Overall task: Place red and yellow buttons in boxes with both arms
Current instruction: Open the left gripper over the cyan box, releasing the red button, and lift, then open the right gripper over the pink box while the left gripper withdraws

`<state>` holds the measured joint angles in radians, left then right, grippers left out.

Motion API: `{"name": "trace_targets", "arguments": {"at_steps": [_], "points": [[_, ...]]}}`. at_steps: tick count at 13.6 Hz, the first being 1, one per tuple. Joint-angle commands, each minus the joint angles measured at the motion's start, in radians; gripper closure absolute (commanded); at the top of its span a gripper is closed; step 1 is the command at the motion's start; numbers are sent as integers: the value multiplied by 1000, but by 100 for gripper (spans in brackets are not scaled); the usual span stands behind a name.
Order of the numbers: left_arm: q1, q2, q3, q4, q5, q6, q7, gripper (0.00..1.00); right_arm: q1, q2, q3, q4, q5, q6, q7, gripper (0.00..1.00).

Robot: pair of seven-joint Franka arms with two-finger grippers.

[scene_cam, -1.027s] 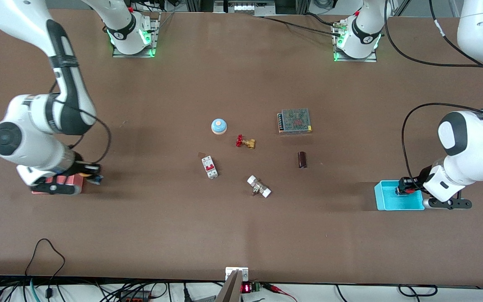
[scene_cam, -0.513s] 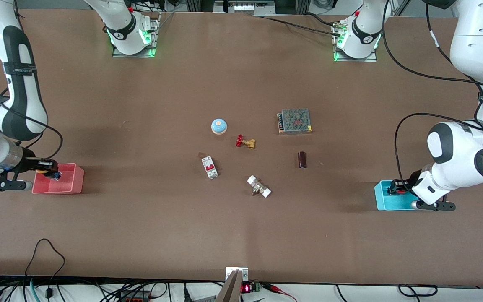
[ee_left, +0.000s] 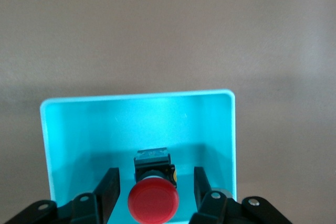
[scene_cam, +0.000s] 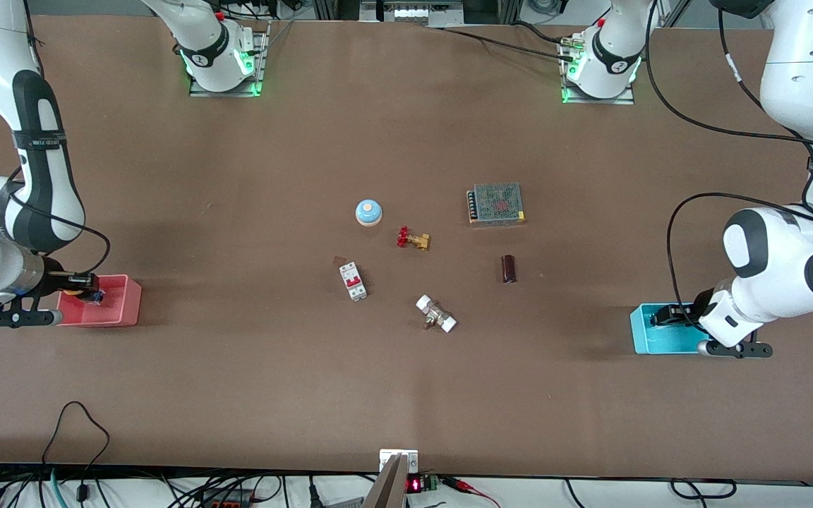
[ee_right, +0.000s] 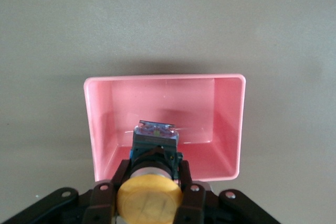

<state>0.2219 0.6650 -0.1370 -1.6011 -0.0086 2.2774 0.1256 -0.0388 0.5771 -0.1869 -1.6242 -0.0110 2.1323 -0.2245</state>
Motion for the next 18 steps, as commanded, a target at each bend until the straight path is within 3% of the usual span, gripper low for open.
{"name": "trace_targets", "arguments": {"at_steps": [1,4,7,11,18], "points": [[-3,-22,-6,39,-21,-18,12,32,-26,46,10,55,-9,-11,-18,80],[-18,-83,-6,44,-19,-35,-1,21,-27,67,10,67,-7,-5,-16,80],[-41,-188,-6,36,-2,-175,-29,14,-27,93,12,72,-3,-2,-13,80],[-62,-307,-7,32,65,-301,-87,8,-27,127,17,95,0,1,-13,80],[-62,-524,-29,29,64,-453,-116,0,-26,152,18,95,3,9,-32,77]]}}
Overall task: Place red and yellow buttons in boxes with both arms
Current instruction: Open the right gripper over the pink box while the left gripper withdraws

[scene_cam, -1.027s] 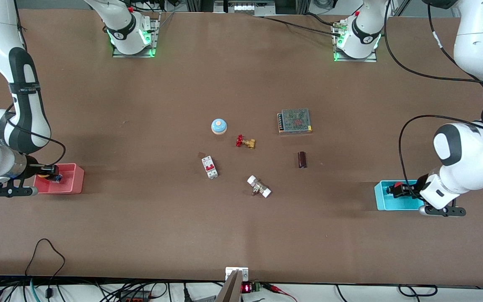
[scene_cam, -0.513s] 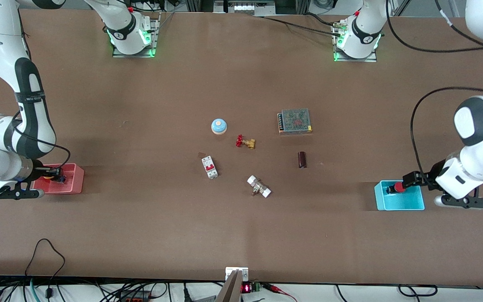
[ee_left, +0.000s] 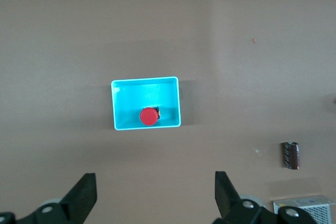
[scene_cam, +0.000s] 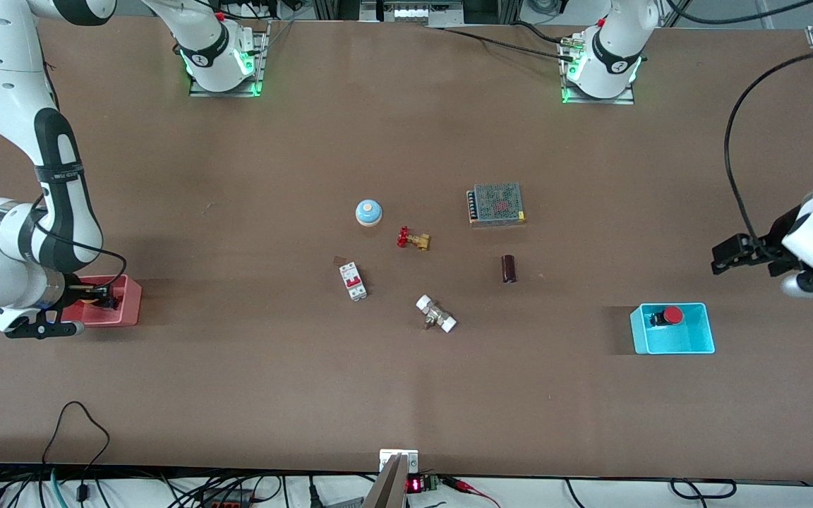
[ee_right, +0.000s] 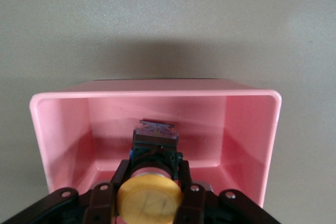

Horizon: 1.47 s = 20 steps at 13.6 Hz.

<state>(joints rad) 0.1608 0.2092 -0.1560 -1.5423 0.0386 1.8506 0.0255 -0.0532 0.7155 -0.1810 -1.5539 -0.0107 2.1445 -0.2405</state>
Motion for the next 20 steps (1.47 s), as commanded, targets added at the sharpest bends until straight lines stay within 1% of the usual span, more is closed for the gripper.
{"name": "trace_targets", "arguments": {"at_steps": [1,4,6,7,8,9,10,11,12,13,15,17,19,20], "points": [[-1,-92,-11,-30,17,-43,-19,0,-11,21,12,25,3,-2,-16,76],[3,-157,-19,-30,3,-79,-15,0,-13,24,14,25,5,18,-19,76],[3,-175,-20,-25,0,-102,-15,0,-13,25,14,25,5,20,-17,76],[3,-179,-20,-16,-2,-122,-9,0,-11,30,14,25,5,25,-16,68],[6,-183,-22,-12,-2,-135,-6,0,-10,32,14,25,5,32,-7,55],[6,-189,-22,-12,-2,-137,-3,0,-10,32,14,25,5,34,-5,47],[9,-192,-22,-12,-3,-137,13,0,-10,32,14,25,5,34,-2,18],[14,-194,-20,-12,-19,-137,61,0,-10,30,14,25,6,34,-5,0],[20,-209,-11,-22,-38,-139,111,0,-8,22,15,25,6,32,-6,0],[29,-221,-10,-33,-52,-134,116,0,-7,18,15,25,8,31,-8,0],[31,-235,-13,-59,-55,-111,110,0,-10,-37,15,25,11,19,-13,0],[29,-255,-19,-94,-54,-79,46,0,-5,-114,18,25,50,-15,-17,0],[29,-254,-31,-90,-54,-82,16,0,13,-192,35,25,109,-84,-14,0],[29,-254,-33,-90,-54,-83,16,0,21,-227,46,20,116,-118,-8,0]]}}
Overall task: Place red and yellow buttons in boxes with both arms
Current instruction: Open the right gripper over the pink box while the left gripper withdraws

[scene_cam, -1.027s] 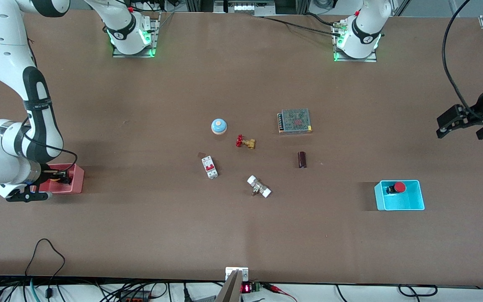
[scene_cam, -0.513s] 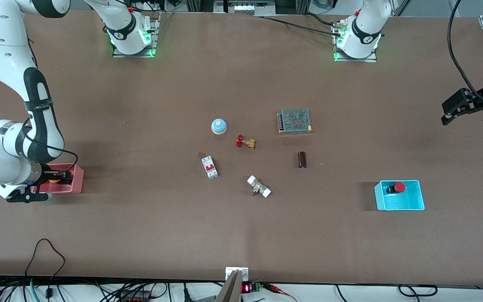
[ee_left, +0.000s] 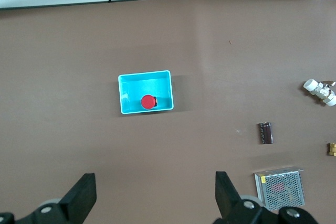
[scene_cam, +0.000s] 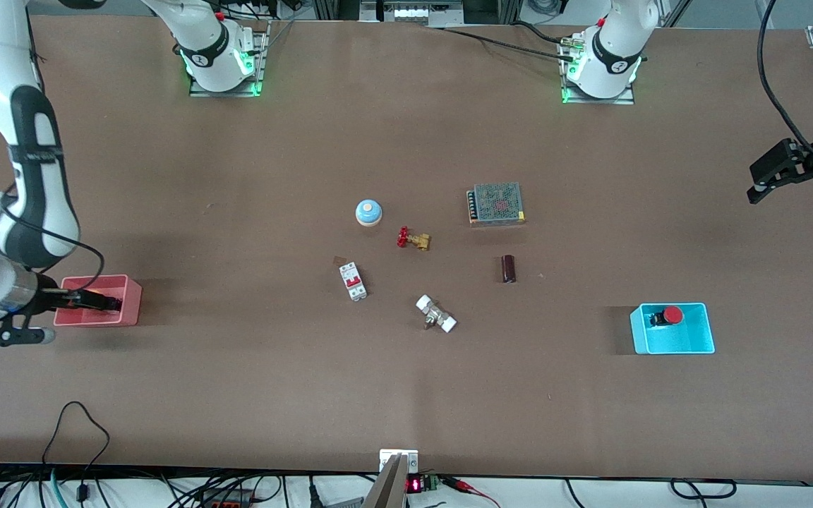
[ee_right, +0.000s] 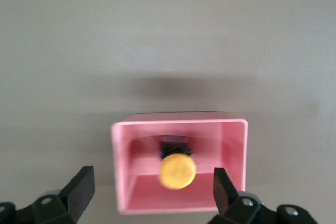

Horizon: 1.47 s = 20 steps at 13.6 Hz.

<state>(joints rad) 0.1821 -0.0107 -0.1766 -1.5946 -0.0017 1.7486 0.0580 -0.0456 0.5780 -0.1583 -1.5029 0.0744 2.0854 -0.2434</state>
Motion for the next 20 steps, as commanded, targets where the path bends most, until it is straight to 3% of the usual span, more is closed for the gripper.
{"name": "trace_targets", "arguments": {"at_steps": [1,4,8,14,17,20], "points": [[8,-34,-12,-38,-14,17,-17,0,16,-117,37,-34,31,-105,2,0],[8,-34,-12,-38,-12,17,-17,0,30,-188,95,-80,31,-128,79,0],[8,-34,-12,-41,0,18,-15,0,81,-297,98,-151,30,-133,135,0],[8,-34,-14,-41,0,18,-17,0,44,-476,77,-157,24,-364,136,0],[8,-35,-14,-41,0,18,-17,0,39,-524,75,-142,8,-396,134,0],[8,-35,-14,-41,0,18,-17,0,41,-540,79,-134,-60,-419,121,0]]}}
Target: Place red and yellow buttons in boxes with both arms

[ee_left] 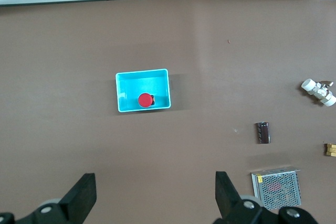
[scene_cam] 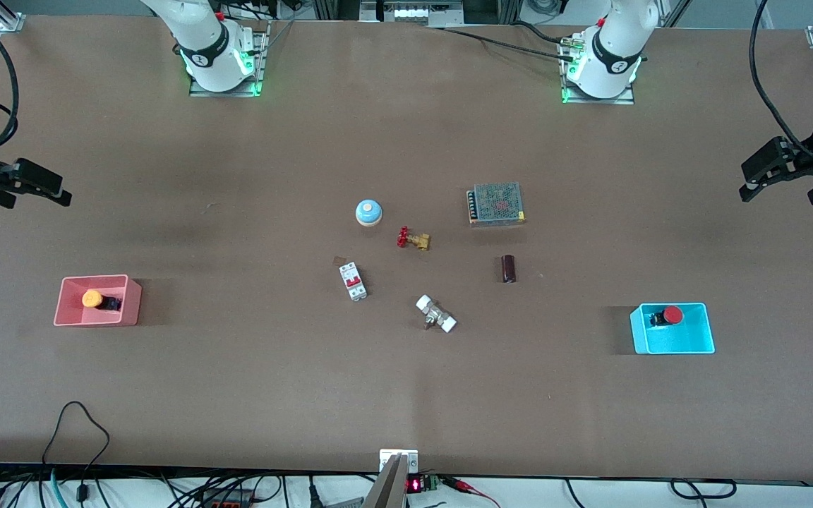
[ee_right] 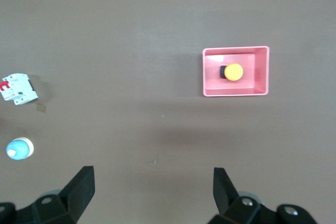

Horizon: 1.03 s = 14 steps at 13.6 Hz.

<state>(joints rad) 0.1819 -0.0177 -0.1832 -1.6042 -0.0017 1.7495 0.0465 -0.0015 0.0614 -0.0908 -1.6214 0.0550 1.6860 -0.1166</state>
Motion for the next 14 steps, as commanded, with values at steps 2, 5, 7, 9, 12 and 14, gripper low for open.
{"name": "trace_targets", "arguments": {"at_steps": [2,5,7,9,12,14], "points": [[8,-28,-7,-31,0,18,-5,0,0,-40,14,-20,-56,-49,1,0],[8,-30,-7,-28,8,21,-4,0,-2,-55,16,-20,-55,-72,12,0],[8,-33,-9,-31,14,19,-2,0,-3,-58,10,-20,-53,-92,15,0],[10,-33,-9,-31,14,19,-4,0,-5,-67,9,-20,-55,-106,66,0],[8,-33,-9,-31,14,18,-4,0,-3,-72,10,-18,-57,-123,71,0],[10,-33,-9,-31,14,18,-4,0,-3,-72,9,-20,-57,-124,71,0]]}}
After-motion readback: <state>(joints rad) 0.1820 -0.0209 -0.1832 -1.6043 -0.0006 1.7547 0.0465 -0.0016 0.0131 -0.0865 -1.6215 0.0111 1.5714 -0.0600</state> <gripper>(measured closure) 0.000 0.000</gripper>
